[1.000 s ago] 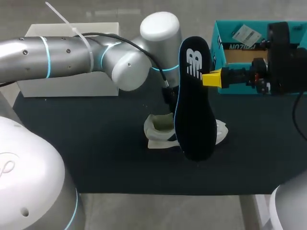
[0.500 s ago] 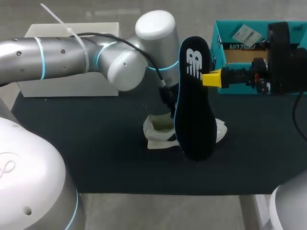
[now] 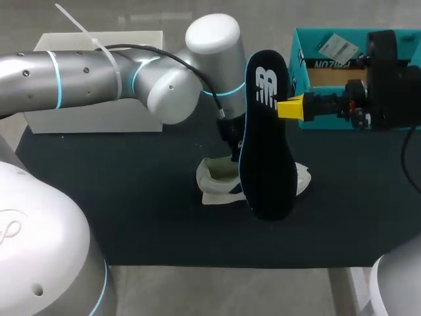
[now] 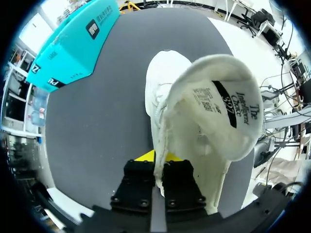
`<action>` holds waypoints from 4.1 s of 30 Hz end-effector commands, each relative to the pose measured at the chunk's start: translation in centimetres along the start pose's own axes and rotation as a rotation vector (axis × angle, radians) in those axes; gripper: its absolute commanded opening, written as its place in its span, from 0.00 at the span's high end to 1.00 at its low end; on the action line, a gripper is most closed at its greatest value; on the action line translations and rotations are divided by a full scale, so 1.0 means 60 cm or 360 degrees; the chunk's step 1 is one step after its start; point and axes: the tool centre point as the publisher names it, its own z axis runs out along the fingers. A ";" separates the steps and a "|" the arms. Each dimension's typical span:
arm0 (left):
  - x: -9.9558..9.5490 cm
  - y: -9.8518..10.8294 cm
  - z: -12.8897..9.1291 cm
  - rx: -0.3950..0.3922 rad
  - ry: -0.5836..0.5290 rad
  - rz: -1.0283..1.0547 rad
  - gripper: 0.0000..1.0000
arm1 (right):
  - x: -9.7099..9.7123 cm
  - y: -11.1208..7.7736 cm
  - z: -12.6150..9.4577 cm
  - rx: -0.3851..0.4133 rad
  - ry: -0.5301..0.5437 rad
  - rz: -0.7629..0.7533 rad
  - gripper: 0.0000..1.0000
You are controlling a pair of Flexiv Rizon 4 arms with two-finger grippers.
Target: Take the shoe out of the shoebox, open the shoe tongue, remove and reinsert the insole, then place the shoe into the shoebox
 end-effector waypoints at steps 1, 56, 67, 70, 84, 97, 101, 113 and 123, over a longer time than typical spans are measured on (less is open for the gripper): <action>-0.033 0.004 -0.019 -0.0057 0.0379 0.0866 1.00 | -0.003 0.003 0.006 0.0004 0.0003 0.0001 1.00; -0.093 -0.002 -0.083 -0.0119 0.0652 0.2703 1.00 | -0.003 0.003 0.006 0.0004 0.0003 0.0001 1.00; -0.089 -0.002 -0.086 -0.0169 0.0637 0.2593 1.00 | -0.003 0.003 0.006 0.0004 0.0003 0.0001 1.00; -0.091 0.000 -0.079 -0.0154 0.0650 0.2590 1.00 | -0.003 0.003 0.006 0.0004 0.0003 0.0001 1.00; -0.108 0.019 -0.072 -0.0237 0.0658 0.2491 1.00 | -0.003 0.003 0.006 0.0004 0.0003 0.0001 1.00; -0.102 0.004 -0.027 -0.0236 0.0768 0.2569 1.00 | -0.003 0.003 0.006 0.0004 0.0003 0.0001 1.00; -0.103 0.000 -0.016 -0.0224 0.0767 0.2554 1.00 | -0.003 0.003 0.006 0.0004 0.0003 0.0001 1.00; -0.092 -0.011 -0.017 0.0098 0.0721 0.2675 0.00 | -0.003 0.003 0.006 0.0004 0.0003 0.0001 1.00; -0.095 -0.021 -0.135 0.0452 0.0117 0.2725 0.00 | -0.003 0.003 0.006 0.0004 0.0003 0.0001 1.00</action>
